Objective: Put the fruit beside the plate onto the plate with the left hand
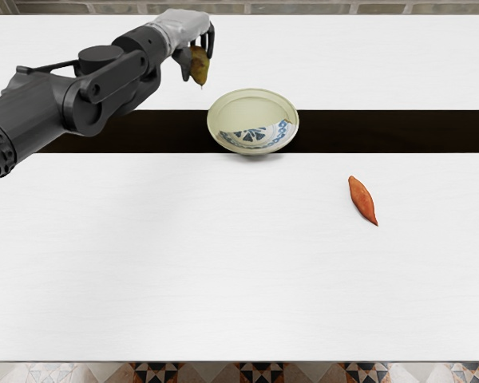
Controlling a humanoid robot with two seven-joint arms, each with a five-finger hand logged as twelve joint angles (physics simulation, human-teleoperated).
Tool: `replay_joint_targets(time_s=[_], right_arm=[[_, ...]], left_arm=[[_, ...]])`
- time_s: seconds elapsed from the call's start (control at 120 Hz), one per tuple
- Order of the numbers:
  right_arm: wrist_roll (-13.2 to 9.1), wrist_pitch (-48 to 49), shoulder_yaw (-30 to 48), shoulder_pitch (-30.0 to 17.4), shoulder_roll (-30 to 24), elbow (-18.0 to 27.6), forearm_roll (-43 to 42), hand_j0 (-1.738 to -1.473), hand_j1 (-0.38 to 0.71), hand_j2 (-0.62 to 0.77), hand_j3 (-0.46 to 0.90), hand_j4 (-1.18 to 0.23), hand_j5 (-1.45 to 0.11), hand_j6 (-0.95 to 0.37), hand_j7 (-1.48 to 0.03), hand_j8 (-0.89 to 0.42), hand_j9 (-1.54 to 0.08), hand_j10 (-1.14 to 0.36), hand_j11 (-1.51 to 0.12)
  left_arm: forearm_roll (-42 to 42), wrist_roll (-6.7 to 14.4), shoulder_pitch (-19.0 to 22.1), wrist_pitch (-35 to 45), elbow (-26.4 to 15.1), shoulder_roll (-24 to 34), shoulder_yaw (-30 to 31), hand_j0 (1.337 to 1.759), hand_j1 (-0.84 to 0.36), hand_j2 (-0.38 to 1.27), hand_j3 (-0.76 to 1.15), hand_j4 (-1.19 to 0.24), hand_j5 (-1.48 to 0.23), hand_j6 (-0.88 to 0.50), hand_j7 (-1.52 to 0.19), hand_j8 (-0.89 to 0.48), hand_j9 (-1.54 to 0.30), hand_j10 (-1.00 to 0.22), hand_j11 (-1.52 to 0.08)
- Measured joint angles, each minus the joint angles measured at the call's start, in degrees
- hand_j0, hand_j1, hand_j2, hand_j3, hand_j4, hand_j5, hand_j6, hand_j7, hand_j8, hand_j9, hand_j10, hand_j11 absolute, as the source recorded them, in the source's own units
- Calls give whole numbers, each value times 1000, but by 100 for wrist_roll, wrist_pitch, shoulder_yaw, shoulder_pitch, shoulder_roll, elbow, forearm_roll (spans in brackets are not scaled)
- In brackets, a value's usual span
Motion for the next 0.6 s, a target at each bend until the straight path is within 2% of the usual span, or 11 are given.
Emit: replay_joint_targets(time_s=[0.183,0.6], right_arm=[[0,0,-1,-12,0,0,3,-1658,-314,-6,0,-29,-38,-29,-38,-29,-38,-29,-38],[0,0,-2,-65,0,5,3,-1658,-314,-6,0,-29,-38,-29,-38,-29,-38,-29,-38]], left_arm=[[-3,-12,28,-10,-62,0,50,1656,-387,747,0,-728,-1006,-420,-1002,-488,-984,-739,-985],[5,-93,185,121,-526,0,130,1656,-387,764,0,-720,-997,-430,-981,-503,-979,-730,-981]])
